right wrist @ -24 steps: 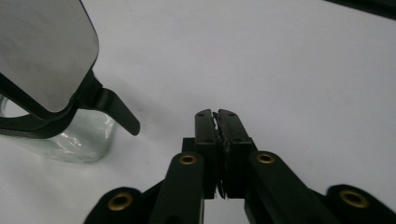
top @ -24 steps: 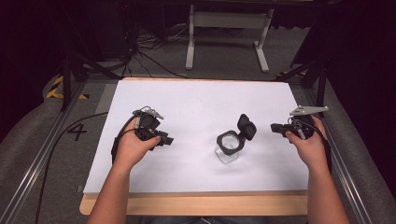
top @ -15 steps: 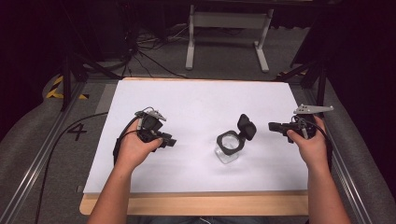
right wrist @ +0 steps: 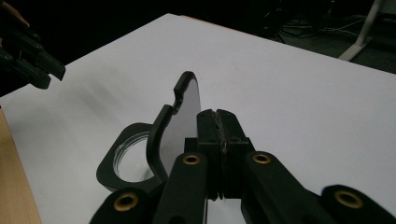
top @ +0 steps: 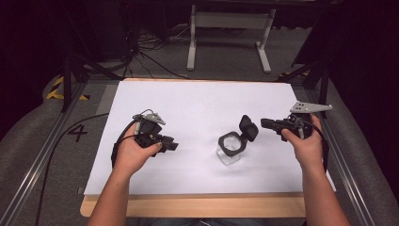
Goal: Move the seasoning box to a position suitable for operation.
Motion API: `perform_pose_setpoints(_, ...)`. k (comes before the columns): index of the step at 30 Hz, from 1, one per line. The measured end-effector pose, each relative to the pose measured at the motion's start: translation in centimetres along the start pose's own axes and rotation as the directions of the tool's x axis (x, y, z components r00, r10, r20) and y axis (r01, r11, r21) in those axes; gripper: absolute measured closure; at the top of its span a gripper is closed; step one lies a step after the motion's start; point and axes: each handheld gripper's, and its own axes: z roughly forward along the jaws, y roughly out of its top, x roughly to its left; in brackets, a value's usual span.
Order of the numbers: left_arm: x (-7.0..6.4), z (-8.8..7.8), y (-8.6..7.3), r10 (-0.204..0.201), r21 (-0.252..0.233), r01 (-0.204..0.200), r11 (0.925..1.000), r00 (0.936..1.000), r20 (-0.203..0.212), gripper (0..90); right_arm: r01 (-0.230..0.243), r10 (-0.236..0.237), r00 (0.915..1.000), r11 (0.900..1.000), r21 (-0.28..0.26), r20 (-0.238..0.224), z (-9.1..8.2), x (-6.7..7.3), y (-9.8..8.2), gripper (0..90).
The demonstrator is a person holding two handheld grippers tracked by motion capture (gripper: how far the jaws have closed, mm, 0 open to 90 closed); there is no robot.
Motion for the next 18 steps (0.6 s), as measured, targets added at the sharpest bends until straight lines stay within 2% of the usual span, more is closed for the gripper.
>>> perform_pose_setpoints(4, -0.3, 0.2, 0.1, 0.01, 0.001, -0.01, 0.9999, 0.9998, 0.015, 66.4, 0.016, -0.016, 0.9997, 1.0, 0.008, -0.018, 0.5, 0.7, 0.2, 90.0)
perform_pose_setpoints(9, -0.4, 0.5, 0.2, 0.015, 0.005, -0.016, 0.9999, 0.9998, 0.015, 66.4, 0.035, -0.035, 0.999, 0.999, 0.005, -0.029, 0.5, 1.5, 0.4, 90.0)
perform_pose_setpoints(12, -0.5, 0.5, 0.3, 0.014, 0.005, -0.014, 0.9999, 0.9998, 0.014, 66.7, 0.053, -0.053, 0.9985, 0.999, 0.004, -0.015, 0.6, 1.7, 0.4, 90.0)
perform_pose_setpoints(18, -0.7, 0.7, 0.4, 0.017, -0.001, -0.017, 0.9999, 0.9996, 0.02, 66.6, 0.053, -0.052, 0.9984, 0.999, 0.007, -0.019, 0.6, 2.0, 0.4, 90.0)
